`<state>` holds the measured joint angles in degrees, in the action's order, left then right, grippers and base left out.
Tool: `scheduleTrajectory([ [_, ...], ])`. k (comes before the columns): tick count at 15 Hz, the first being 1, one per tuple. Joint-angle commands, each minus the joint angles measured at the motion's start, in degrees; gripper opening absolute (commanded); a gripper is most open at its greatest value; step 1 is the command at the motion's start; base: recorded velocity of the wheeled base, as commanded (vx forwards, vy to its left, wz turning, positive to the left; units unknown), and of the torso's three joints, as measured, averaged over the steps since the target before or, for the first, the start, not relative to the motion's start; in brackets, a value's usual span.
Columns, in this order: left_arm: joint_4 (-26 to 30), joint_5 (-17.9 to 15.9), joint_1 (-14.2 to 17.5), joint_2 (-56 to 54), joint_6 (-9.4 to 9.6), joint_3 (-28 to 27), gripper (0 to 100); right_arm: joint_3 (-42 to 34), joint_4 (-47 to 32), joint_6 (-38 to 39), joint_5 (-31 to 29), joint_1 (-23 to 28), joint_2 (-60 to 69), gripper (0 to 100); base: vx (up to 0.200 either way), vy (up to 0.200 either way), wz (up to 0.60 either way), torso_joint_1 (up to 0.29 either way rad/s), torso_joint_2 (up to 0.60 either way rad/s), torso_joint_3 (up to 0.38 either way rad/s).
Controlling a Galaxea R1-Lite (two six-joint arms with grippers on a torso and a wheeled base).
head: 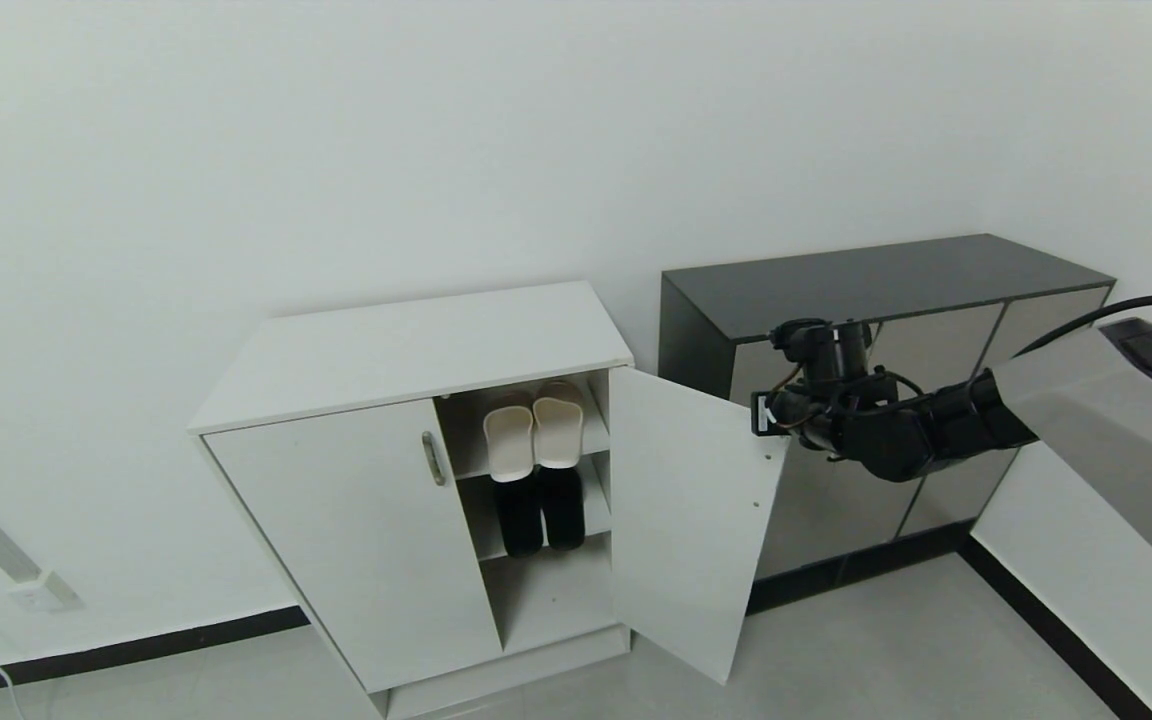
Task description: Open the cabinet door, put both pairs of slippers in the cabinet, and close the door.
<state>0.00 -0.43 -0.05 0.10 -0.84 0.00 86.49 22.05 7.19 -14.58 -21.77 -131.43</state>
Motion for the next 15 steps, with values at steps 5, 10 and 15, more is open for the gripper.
scheduleTrajectory([
  [5,0.0,-0.01,0.05,-0.01,0.05,0.0,0,-0.27,-0.17,0.01,-0.01,-0.02,-0.5,0,0.0,0.0,0.0,0.0,0.0,0.0],
  [10,0.0,-0.01,0.05,-0.01,0.05,0.0,0,-1.33,0.01,0.1,-0.01,-0.29,-0.41,0,0.0,0.0,0.0,0.0,0.0,0.0],
  [15,0.0,-0.01,0.05,-0.01,0.05,0.0,0,-4.49,0.45,1.07,-0.01,-2.22,0.91,0,0.0,0.0,0.0,0.0,0.0,0.0],
])
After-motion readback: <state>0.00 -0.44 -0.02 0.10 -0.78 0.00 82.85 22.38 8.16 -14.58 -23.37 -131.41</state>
